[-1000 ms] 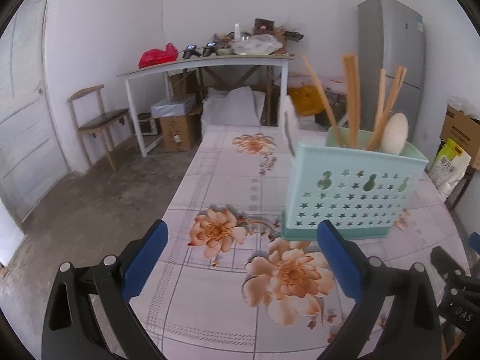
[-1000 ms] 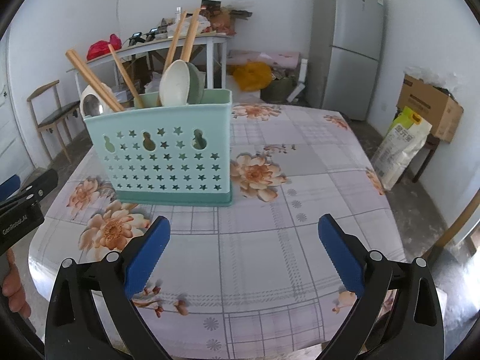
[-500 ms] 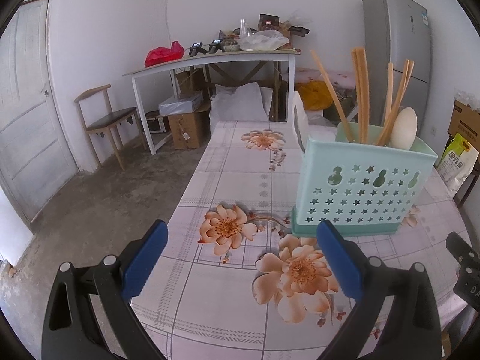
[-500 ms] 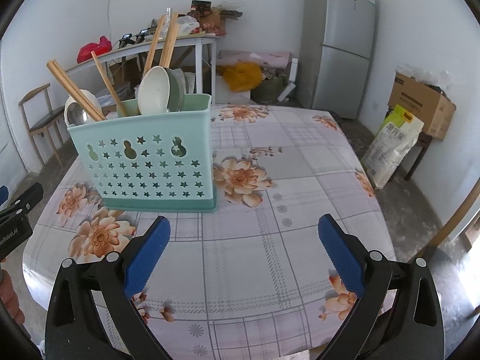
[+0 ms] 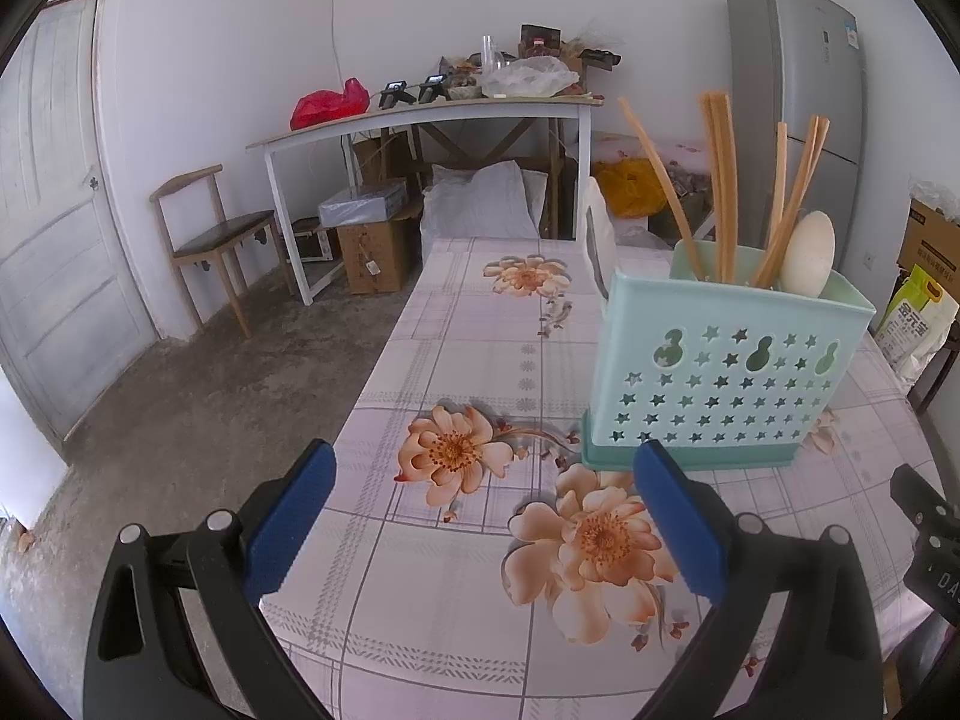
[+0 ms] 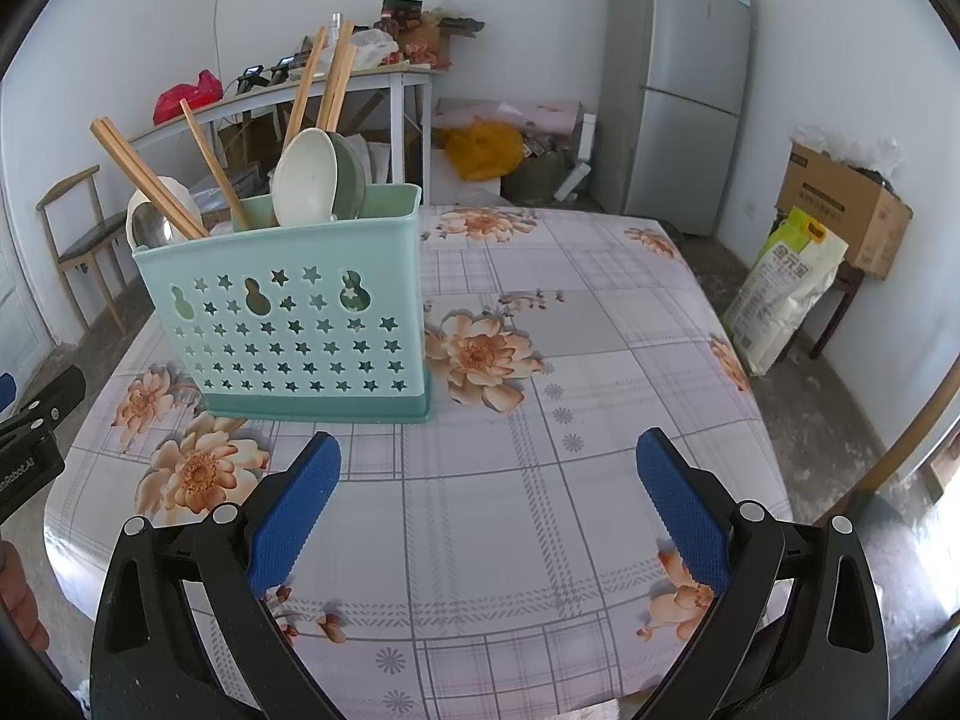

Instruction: Organize utensils

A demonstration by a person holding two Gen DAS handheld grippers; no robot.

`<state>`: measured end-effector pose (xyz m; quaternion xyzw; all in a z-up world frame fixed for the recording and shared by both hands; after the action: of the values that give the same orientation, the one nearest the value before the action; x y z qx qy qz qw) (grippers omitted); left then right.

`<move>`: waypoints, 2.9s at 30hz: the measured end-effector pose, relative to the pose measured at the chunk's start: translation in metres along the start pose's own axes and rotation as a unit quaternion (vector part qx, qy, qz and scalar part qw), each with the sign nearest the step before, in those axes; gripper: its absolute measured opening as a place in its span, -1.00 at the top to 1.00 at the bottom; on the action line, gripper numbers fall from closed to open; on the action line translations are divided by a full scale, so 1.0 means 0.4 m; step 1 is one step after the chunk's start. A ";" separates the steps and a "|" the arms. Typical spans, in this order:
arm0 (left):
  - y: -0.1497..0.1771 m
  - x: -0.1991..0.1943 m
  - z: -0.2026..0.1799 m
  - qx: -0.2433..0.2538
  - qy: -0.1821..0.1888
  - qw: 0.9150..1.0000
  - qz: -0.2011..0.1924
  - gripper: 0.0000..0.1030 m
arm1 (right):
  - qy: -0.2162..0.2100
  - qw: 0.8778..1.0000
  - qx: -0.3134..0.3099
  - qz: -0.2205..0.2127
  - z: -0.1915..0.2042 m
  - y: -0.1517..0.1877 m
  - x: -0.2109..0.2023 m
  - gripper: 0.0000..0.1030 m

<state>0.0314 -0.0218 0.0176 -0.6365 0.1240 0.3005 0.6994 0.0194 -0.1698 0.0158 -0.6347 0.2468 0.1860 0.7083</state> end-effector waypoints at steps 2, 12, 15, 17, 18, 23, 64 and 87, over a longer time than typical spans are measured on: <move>0.001 -0.001 0.001 0.000 -0.001 1.000 0.000 -0.89 | 0.000 1.000 0.000 0.000 0.001 0.000 -0.001 -0.84; -0.001 0.004 0.004 -0.001 -0.001 1.000 0.003 -0.89 | 0.000 1.000 0.000 0.000 0.001 0.002 -0.001 -0.84; -0.002 0.004 0.004 -0.002 -0.001 1.000 0.003 -0.89 | 0.000 1.000 0.000 0.000 0.001 0.004 -0.001 -0.84; -0.001 0.004 0.004 -0.002 -0.001 1.000 0.003 -0.89 | 0.001 1.000 0.000 0.000 0.001 0.004 0.000 -0.84; -0.002 0.005 0.004 -0.001 -0.001 1.000 0.003 -0.89 | 0.000 1.000 0.000 0.000 0.000 0.004 0.000 -0.84; -0.002 0.005 0.006 -0.001 0.000 1.000 0.003 -0.89 | 0.001 1.000 0.000 0.000 0.001 0.004 -0.001 -0.84; -0.002 0.005 0.009 -0.002 0.000 1.000 0.004 -0.89 | -0.002 1.000 -0.001 -0.001 -0.002 0.005 0.000 -0.84; 0.005 0.000 0.016 -0.003 -0.004 1.000 0.005 -0.89 | -0.001 1.000 -0.001 -0.001 -0.002 0.004 -0.002 -0.84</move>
<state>0.0289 -0.0155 0.0169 -0.6367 0.1240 0.3068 0.6965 0.0179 -0.1703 0.0148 -0.6355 0.2451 0.1863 0.7081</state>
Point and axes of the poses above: each gripper's, at about its wrist camera, not at the fingertips, and x roughly the way its jaws point, z to its left, y to its underside, the point moved 3 cm from there along x, roughly the way its jaws point, and after that the axes turned 11 degrees about -y, right-handed, at the moved point
